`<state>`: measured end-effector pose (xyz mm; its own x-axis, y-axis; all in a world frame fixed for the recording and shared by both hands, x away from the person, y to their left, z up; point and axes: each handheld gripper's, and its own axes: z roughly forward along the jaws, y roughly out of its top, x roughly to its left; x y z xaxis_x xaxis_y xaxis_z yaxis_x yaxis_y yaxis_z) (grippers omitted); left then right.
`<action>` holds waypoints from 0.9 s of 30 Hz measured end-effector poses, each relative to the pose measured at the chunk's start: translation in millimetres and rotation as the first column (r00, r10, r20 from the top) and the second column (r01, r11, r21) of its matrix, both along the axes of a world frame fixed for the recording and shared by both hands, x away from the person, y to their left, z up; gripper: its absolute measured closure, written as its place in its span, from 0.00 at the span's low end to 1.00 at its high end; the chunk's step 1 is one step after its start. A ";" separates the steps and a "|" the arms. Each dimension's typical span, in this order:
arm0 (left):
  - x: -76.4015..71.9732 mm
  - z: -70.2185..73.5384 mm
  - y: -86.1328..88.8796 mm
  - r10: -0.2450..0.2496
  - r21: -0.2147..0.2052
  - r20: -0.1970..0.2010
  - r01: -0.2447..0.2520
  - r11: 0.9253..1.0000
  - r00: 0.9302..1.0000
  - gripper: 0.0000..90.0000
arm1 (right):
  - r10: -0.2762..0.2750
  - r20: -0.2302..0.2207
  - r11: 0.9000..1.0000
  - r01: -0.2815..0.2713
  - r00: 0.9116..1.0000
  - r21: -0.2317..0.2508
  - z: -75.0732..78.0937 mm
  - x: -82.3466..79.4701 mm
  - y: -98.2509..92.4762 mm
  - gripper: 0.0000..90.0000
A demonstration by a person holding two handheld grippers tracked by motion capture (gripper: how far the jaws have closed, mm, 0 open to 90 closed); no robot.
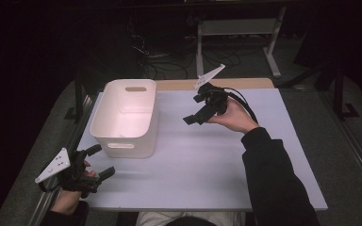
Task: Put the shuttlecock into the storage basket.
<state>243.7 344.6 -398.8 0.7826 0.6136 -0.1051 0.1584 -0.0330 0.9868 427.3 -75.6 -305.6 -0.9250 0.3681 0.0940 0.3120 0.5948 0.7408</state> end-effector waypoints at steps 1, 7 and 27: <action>0.1 0.0 0.0 0.000 0.000 0.000 0.000 1.000 1.000 0.00 | -0.004 -0.005 1.000 0.004 1.000 -0.003 -0.8 -0.2 -1.6 0.00; -0.4 0.5 0.7 0.000 -0.007 0.004 0.000 1.000 1.000 0.00 | -0.016 -0.005 1.000 0.016 1.000 0.002 -5.3 -0.8 -10.1 0.00; 0.1 0.4 0.6 0.001 -0.004 0.002 -0.001 1.000 1.000 0.00 | -0.067 -0.012 0.998 0.067 0.998 0.010 -20.1 -7.9 -43.5 0.00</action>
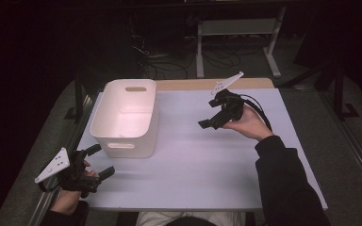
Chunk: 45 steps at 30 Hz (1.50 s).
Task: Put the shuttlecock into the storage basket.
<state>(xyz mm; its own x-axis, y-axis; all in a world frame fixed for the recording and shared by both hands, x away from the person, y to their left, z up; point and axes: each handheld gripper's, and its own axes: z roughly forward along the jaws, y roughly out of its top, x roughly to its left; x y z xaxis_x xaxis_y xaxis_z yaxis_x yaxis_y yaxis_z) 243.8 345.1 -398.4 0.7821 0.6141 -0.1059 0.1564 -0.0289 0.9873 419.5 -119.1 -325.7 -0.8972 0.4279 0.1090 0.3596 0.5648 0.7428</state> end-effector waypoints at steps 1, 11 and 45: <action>0.0 0.0 0.0 0.000 0.000 0.000 0.000 1.000 1.000 0.00 | -0.001 0.000 1.000 0.001 1.000 0.002 -0.7 -0.4 -1.1 0.00; 0.1 -0.2 -0.4 -0.002 0.003 -0.003 0.002 1.000 1.000 0.00 | -0.029 0.006 1.000 0.029 1.000 -0.005 -10.9 -6.7 -13.4 0.00; 0.1 -0.3 -0.6 0.001 0.003 -0.003 -0.001 1.000 1.000 0.00 | -0.129 -0.035 0.988 0.131 0.991 0.083 -38.3 -39.0 -69.7 0.00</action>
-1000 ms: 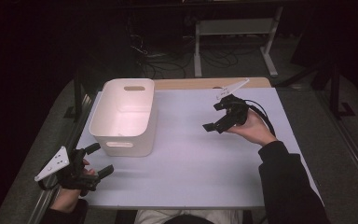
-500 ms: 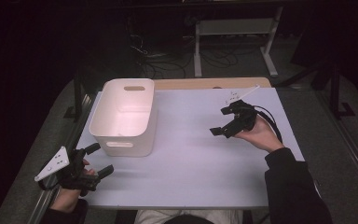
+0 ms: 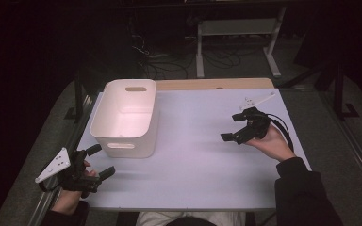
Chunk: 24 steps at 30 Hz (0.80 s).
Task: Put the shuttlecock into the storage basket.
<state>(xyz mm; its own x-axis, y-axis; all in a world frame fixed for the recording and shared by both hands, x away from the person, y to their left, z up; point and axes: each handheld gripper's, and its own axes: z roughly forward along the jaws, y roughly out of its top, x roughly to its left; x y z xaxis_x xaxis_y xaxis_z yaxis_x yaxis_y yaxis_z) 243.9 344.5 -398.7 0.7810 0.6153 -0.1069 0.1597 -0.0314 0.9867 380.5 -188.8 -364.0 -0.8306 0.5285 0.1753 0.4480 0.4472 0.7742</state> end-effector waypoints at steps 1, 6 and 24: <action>0.0 0.0 0.1 0.000 0.000 0.000 0.000 1.000 1.000 0.00 | -0.004 0.000 1.000 0.004 1.000 0.006 -0.8 -1.4 -2.0 0.00; 0.1 0.1 0.2 0.002 -0.004 -0.001 -0.002 1.000 1.000 0.00 | -0.026 -0.007 0.999 0.026 1.000 0.029 -5.0 -7.6 -12.2 0.00; 0.4 0.5 0.7 0.007 -0.007 0.003 -0.007 1.000 1.000 0.00 | -0.079 -0.017 0.996 0.080 0.997 0.051 -21.9 -32.1 -38.3 0.00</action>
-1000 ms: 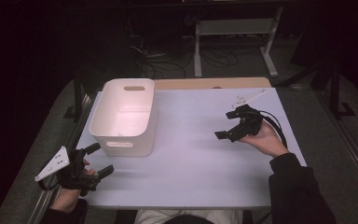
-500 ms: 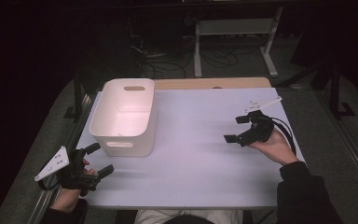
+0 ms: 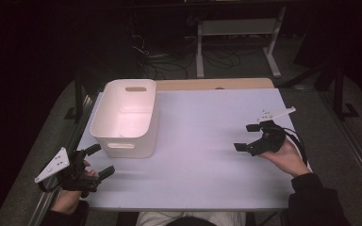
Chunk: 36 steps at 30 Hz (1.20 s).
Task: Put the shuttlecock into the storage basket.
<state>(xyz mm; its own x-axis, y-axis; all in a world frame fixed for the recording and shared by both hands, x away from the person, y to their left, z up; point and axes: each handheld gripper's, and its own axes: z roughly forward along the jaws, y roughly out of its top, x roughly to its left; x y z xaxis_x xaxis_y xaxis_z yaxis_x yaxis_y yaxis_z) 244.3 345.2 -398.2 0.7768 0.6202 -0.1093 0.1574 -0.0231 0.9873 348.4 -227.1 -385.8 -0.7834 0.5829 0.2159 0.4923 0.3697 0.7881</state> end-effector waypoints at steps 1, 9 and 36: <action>0.0 0.0 0.0 0.001 0.000 0.001 -0.001 1.000 1.000 0.00 | -0.006 0.001 1.000 0.006 1.000 0.001 -2.0 -1.7 -1.5 0.00; 0.2 0.0 -0.2 0.001 0.001 -0.001 -0.001 1.000 1.000 0.00 | -0.027 0.009 1.000 0.027 1.000 0.005 -13.2 -16.7 -8.8 0.00; 0.9 -0.3 -0.3 0.003 0.006 -0.002 -0.003 1.000 1.000 0.00 | -0.086 0.088 0.996 0.083 0.992 0.037 -33.2 -53.6 -23.5 0.00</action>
